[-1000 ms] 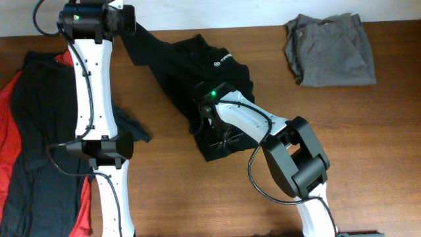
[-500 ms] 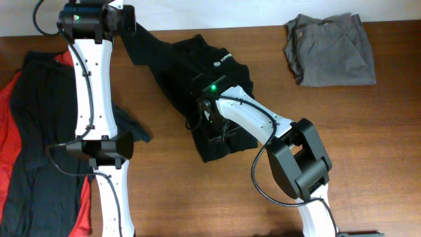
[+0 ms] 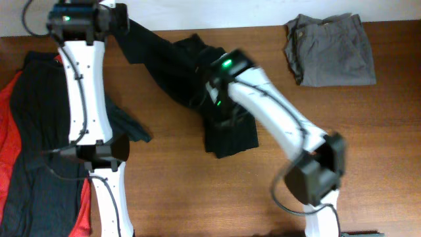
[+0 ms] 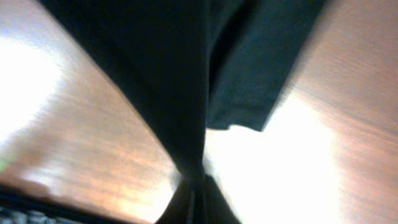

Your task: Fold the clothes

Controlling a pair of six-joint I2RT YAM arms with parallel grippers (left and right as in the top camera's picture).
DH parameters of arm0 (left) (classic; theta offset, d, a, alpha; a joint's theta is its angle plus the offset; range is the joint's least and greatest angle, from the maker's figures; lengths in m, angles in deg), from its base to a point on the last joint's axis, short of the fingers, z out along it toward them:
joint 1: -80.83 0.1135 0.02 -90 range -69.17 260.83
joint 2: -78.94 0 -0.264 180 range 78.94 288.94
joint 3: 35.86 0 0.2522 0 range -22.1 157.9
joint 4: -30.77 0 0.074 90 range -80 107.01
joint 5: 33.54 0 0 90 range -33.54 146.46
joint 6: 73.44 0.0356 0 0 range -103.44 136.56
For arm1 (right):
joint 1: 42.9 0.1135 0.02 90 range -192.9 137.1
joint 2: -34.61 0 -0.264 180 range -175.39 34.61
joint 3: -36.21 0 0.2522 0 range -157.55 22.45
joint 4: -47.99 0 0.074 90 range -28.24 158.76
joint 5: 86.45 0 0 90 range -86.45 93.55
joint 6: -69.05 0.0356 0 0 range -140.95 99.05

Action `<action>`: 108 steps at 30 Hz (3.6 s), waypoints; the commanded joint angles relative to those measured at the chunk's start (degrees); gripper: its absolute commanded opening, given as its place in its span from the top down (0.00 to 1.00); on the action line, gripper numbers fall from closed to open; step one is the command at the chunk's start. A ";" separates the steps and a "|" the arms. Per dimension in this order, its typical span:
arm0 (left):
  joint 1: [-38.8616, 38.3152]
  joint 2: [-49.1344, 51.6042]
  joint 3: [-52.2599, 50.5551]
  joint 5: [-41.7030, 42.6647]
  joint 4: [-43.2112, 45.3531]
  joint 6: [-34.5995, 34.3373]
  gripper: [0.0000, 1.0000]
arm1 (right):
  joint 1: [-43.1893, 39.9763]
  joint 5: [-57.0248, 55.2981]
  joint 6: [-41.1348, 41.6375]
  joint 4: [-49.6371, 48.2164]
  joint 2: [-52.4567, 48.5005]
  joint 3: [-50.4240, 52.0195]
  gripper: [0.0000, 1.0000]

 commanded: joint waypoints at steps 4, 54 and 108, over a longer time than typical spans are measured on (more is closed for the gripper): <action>0.66 -15.52 1.75 -0.61 -0.52 -0.37 0.99 | -17.51 -4.07 -0.22 6.01 14.08 -17.33 0.96; -1.18 -3.15 1.51 4.13 1.11 -1.66 0.99 | -34.91 0.52 -6.25 -4.81 -5.57 -17.05 0.96; -2.25 17.66 2.34 3.98 16.39 -1.70 0.99 | -34.23 6.21 -8.15 -28.55 -22.23 -17.00 0.96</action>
